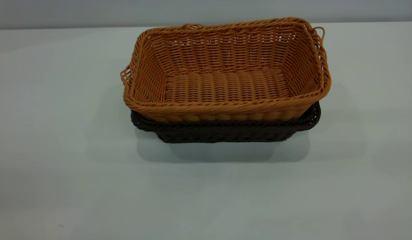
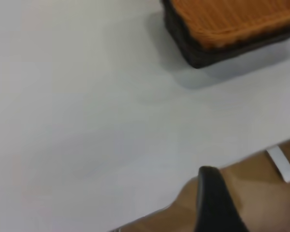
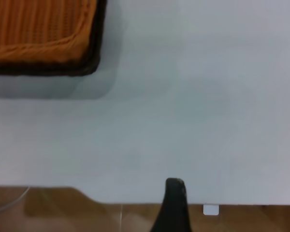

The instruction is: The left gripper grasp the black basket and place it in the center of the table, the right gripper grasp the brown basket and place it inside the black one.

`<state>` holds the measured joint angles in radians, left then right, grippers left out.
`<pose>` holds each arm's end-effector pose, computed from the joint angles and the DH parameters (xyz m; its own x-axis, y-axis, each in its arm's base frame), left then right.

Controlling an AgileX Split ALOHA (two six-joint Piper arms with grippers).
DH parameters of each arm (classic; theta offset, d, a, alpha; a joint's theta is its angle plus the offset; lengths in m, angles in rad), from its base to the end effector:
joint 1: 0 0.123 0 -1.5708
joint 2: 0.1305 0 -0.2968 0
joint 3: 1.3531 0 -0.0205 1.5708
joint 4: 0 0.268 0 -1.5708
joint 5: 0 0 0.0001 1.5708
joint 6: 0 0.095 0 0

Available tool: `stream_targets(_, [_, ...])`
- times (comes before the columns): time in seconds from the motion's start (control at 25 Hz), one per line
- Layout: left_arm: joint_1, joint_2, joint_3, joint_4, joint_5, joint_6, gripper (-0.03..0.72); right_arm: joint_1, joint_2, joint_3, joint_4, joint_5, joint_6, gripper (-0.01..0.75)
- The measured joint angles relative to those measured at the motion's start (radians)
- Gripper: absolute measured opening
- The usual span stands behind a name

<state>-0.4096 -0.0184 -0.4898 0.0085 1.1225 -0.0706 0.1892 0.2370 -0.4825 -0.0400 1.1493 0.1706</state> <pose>-0.0020 0.0017 0.2756 -0.4866 0.1384 -0.8626 0.3604 0.9312 -0.0540 0.0346 0.0031 0.2673 -0.7322 0.0161 -0.6809 -0.0515 0.9955 0.0789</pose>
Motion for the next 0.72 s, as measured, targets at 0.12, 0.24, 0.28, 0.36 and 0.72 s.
stream_targets(0.12, [0.113, 0.0, 0.0, -0.001, 0.0, 0.001, 0.363, -0.063, -0.07, 0.0, 0.0, 0.001, 0.0, 0.565])
stream_targets(0.24, [0.237, -0.001, 0.0, -0.001, 0.0, 0.001, 0.363, -0.113, -0.19, 0.0, 0.0, 0.002, 0.0, 0.565])
stream_targets(0.28, [0.278, -0.001, 0.0, -0.001, 0.0, 0.001, 0.363, -0.121, -0.228, 0.0, 0.0, 0.006, 0.0, 0.565])
stream_targets(0.36, [0.35, -0.001, 0.0, -0.001, 0.0, 0.001, 0.363, -0.122, -0.253, -0.003, 0.0, 0.025, 0.0, 0.565])
stream_targets(0.72, [0.459, -0.001, 0.0, -0.002, 0.001, 0.002, 0.363, -0.118, -0.253, -0.006, 0.0, 0.031, 0.0, 0.565])
